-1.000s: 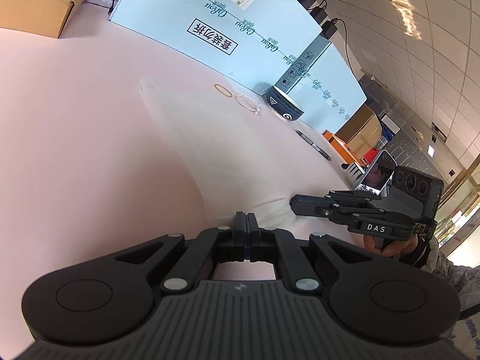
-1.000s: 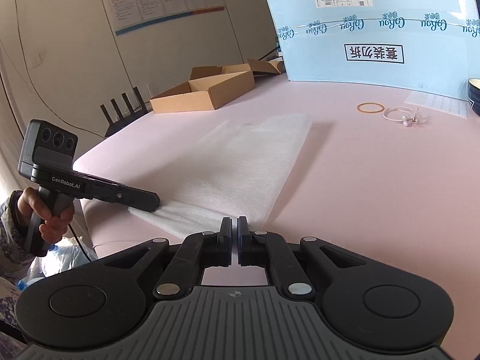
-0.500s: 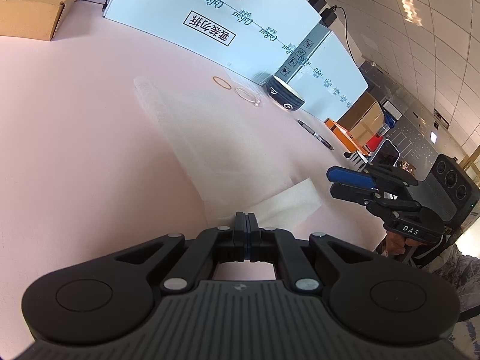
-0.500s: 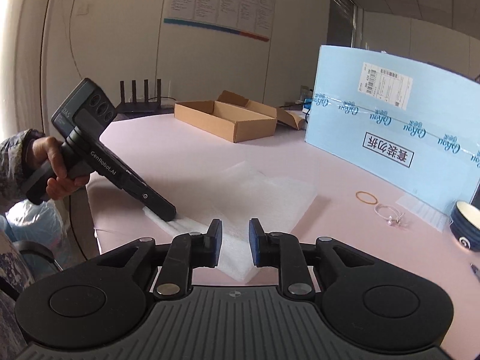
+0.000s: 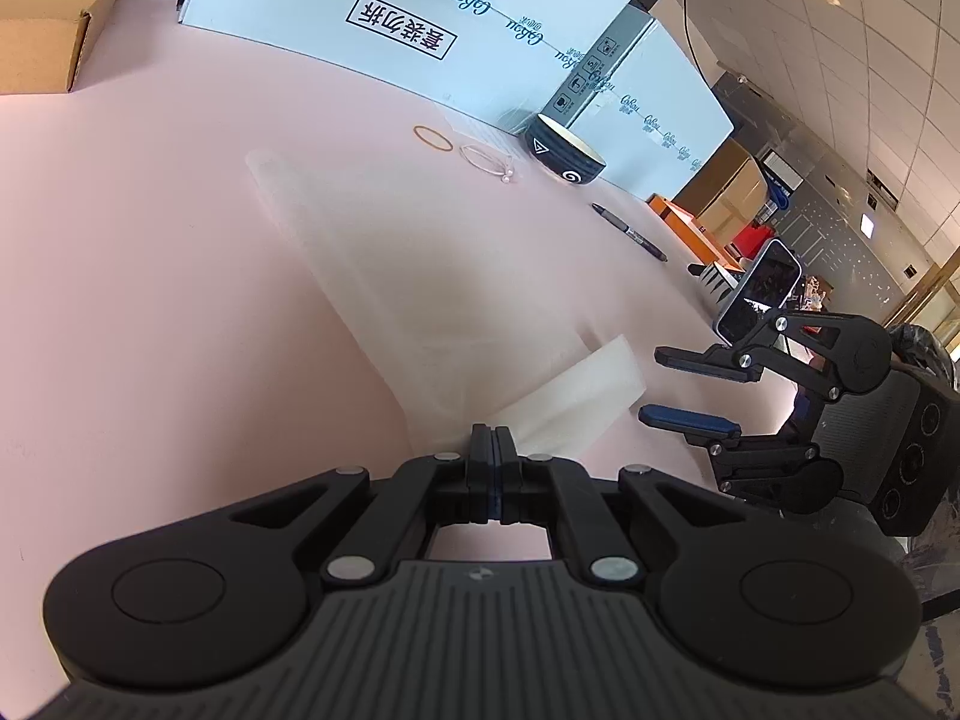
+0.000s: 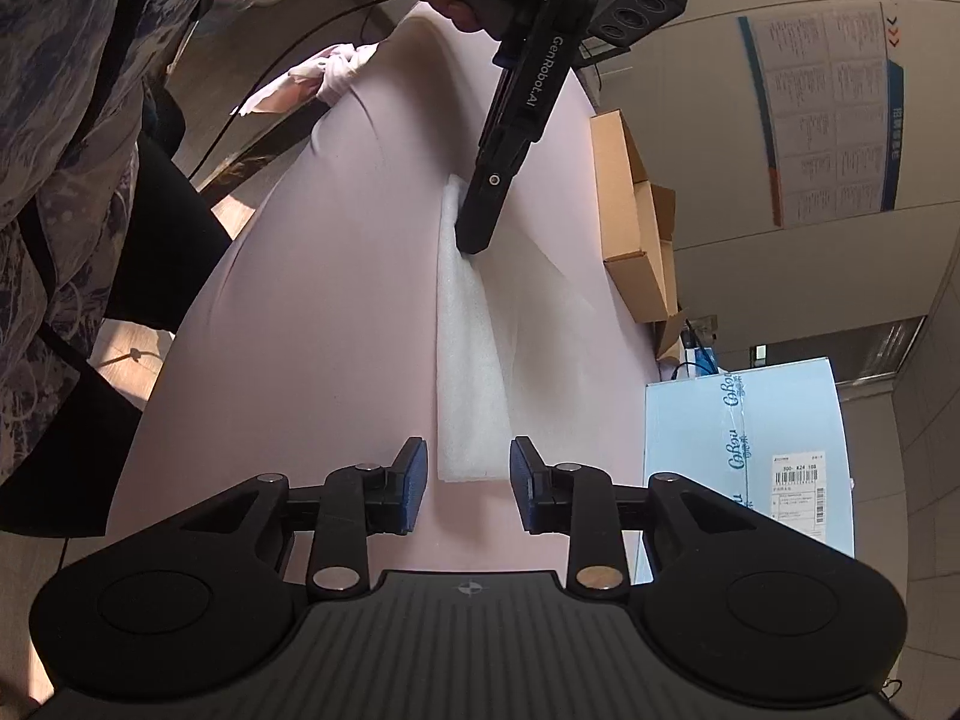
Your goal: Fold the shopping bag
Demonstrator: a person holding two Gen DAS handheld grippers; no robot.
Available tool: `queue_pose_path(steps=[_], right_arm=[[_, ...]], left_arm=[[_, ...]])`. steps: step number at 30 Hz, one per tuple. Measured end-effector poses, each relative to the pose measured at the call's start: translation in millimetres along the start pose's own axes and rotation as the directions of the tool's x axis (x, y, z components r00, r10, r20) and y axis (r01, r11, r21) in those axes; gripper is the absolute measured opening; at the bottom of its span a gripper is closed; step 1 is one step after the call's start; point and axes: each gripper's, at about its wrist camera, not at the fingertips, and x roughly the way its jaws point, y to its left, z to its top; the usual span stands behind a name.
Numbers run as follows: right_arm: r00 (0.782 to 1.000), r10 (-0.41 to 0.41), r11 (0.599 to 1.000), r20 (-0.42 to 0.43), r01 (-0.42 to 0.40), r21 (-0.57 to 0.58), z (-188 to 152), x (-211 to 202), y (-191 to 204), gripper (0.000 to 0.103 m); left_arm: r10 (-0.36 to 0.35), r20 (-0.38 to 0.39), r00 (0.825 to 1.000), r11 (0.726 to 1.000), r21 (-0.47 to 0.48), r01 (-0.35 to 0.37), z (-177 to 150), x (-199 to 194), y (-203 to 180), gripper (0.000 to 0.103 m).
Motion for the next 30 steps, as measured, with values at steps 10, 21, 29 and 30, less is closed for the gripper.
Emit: queue_pose_path(steps=[10, 21, 29, 30], right_arm=[[1.000, -0.026, 0.990, 0.002, 0.026, -0.138, 6, 18, 7, 0.020], [0.999, 0.039, 0.994, 0.013, -0.038, -0.102, 4, 23, 8, 0.005], [0.985, 0.158, 0.987, 0.063, -0.158, -0.001, -3, 25, -16, 0.005], [0.983, 0.167, 0.986, 0.071, -0.168, 0.011, -5, 25, -18, 0.005]], left_arm=[[-0.006, -0.027, 1.000, 1.000, 0.019, 0.006, 5, 3, 0, 0.002], [0.026, -0.018, 1.000, 0.997, 0.071, -0.025, 4, -1, -10, 0.003], [0.127, 0.061, 0.990, 0.923, 0.359, -0.140, 5, -23, -67, 0.045], [0.159, 0.069, 0.985, 0.893, 0.416, -0.173, 3, -22, -74, 0.049]])
